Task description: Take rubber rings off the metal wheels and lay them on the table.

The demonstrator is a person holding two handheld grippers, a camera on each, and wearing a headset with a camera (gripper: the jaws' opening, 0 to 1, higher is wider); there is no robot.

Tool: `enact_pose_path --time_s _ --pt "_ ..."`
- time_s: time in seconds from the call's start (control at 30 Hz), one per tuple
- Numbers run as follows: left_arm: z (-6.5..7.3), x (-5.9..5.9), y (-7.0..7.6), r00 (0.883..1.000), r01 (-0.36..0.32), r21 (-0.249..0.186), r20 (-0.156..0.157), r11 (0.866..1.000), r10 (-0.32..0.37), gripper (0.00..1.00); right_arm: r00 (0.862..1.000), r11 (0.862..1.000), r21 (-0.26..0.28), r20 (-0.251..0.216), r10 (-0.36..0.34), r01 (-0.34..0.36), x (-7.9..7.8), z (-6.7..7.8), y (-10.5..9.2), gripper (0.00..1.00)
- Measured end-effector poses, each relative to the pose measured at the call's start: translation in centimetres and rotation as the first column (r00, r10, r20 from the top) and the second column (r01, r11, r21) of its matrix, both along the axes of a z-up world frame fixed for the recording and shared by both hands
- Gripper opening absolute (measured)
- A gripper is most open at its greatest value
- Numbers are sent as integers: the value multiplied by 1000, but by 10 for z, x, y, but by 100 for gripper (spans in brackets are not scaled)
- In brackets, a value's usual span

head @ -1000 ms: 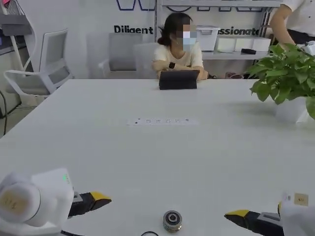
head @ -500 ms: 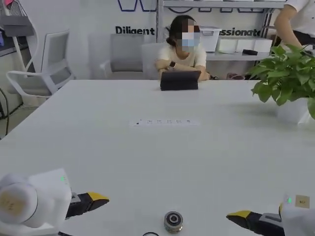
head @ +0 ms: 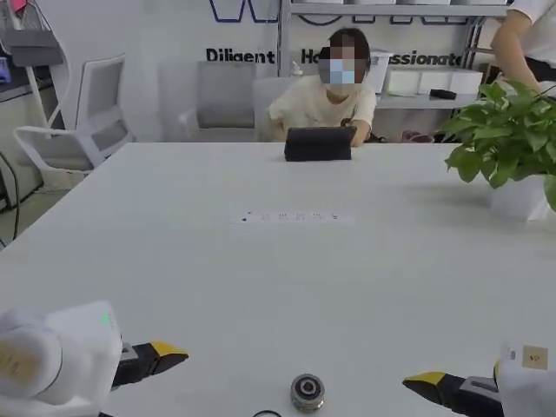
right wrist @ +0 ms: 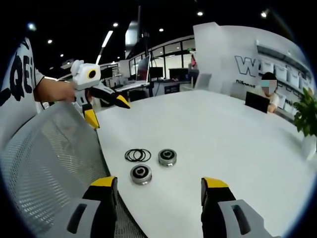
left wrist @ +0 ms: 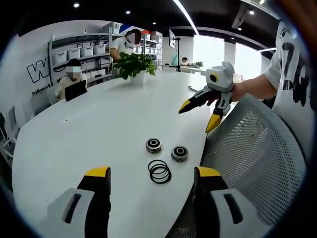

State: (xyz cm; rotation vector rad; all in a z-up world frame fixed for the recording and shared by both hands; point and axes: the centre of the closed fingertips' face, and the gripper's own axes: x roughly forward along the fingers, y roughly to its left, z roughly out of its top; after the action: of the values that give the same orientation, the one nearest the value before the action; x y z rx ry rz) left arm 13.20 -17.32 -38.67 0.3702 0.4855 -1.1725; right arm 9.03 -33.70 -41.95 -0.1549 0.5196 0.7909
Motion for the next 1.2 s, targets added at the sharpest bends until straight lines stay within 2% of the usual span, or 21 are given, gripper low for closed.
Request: enact_pose_path --time_s 0.47,1.0,1.2 --pt "0 -2 0 1000 1 0 -8 1000 -1 66 1000 1000 -16 1 -3 3 -3 3 -5 68" --pt "3 -3 1 1000 0 -8 -4 1000 0 66 1000 1000 -5 1 -17 17 -6 4 -5 67" --pt "5 -4 -1 1000 -4 -19 -2 1000 4 66 1000 999 14 -3 -29 29 -6 5 -5 65"
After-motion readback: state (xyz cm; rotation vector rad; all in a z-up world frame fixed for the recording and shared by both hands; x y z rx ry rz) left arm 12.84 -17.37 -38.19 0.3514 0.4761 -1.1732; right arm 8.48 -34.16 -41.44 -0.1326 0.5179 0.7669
